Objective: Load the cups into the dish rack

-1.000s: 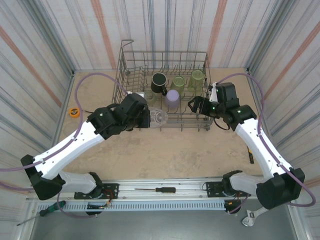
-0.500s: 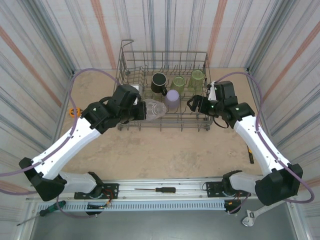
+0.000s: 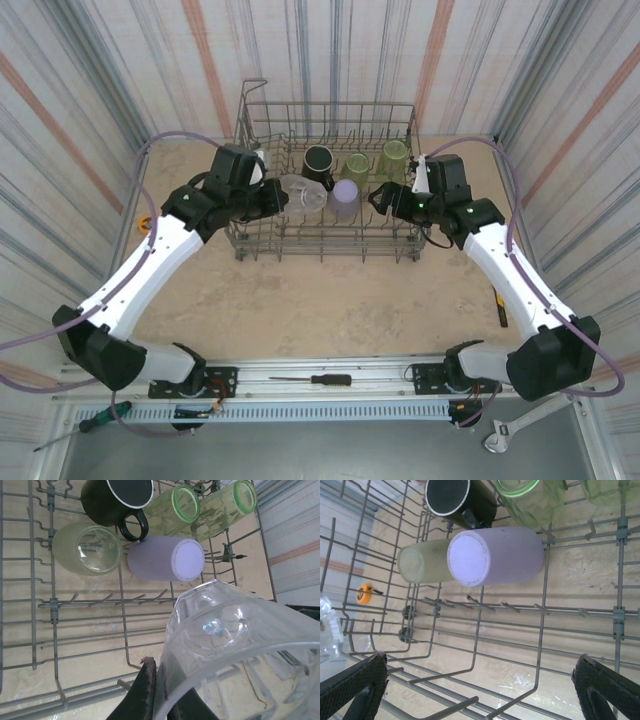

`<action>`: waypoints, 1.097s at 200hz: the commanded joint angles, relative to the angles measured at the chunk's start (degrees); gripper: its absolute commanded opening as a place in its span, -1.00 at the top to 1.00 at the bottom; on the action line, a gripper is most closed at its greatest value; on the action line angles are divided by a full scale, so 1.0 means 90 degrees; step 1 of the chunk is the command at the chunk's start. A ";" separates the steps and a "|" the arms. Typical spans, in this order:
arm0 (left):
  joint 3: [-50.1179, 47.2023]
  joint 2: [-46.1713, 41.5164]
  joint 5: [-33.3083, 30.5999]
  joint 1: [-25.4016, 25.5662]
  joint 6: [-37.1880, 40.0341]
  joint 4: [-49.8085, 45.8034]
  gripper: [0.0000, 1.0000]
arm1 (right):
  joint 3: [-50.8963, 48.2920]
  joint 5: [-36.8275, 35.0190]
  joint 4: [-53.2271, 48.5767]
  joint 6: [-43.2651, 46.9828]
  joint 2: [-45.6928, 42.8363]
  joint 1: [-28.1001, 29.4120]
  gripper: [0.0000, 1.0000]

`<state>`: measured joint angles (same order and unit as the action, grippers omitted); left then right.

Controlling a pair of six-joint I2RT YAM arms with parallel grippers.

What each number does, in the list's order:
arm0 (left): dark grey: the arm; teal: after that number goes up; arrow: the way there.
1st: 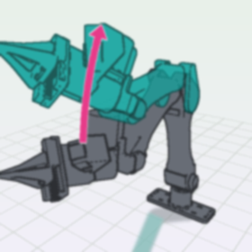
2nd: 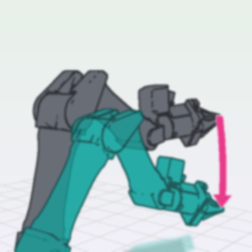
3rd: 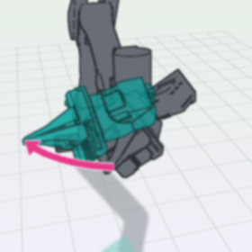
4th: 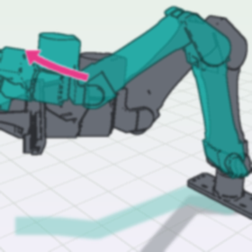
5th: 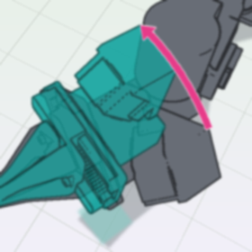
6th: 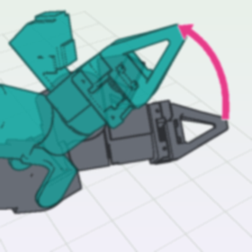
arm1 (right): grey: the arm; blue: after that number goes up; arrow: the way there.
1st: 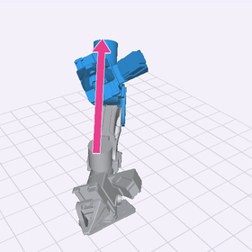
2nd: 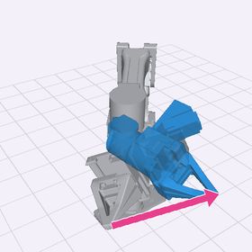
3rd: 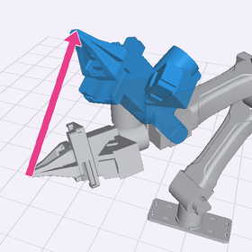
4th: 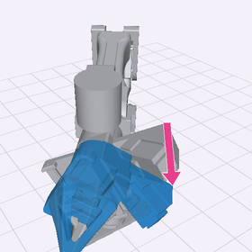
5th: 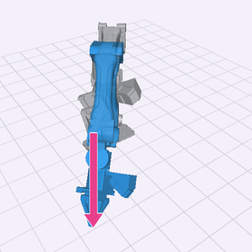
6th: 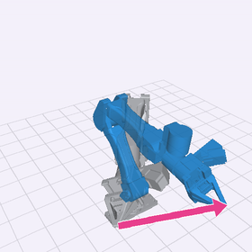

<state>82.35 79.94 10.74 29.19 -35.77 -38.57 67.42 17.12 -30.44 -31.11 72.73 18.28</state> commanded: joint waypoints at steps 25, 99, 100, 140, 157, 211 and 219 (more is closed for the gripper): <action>-0.0028 0.0430 0.1490 -0.0577 -0.0281 0.0918 1.00 | 0.0144 0.0495 0.0467 -0.0307 0.0219 -0.0010 -0.97; 0.0025 0.1331 0.3070 -0.1082 -0.0975 0.1955 1.00 | -0.0069 0.1189 0.1419 -0.0839 0.0329 -0.0098 -0.97; 0.0028 0.1342 0.3082 -0.1084 -0.0986 0.1963 1.00 | -0.0069 0.1201 0.1429 -0.0840 0.0328 -0.0103 -0.97; 0.0004 0.1657 0.3870 -0.1161 -0.1524 0.2498 1.00 | -0.0161 0.1730 0.2083 -0.0903 0.0421 -0.0105 -0.97; -0.0200 0.1684 0.4183 -0.1209 -0.1891 0.2933 1.00 | -0.0238 0.1836 0.2292 -0.0964 0.0425 -0.0109 -0.97; -0.0467 0.1741 0.4649 -0.1265 -0.2656 0.3865 1.00 | -0.0331 0.2308 0.2862 -0.1244 0.0622 -0.0147 -0.97; -0.0490 0.1750 0.4700 -0.1268 -0.2724 0.3954 1.00 | -0.0330 0.2334 0.2942 -0.1283 0.0629 -0.0137 -0.97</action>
<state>78.50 95.53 48.25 18.04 -56.16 -9.45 65.19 34.87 -7.92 -40.36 77.58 17.21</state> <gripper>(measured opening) 0.092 0.987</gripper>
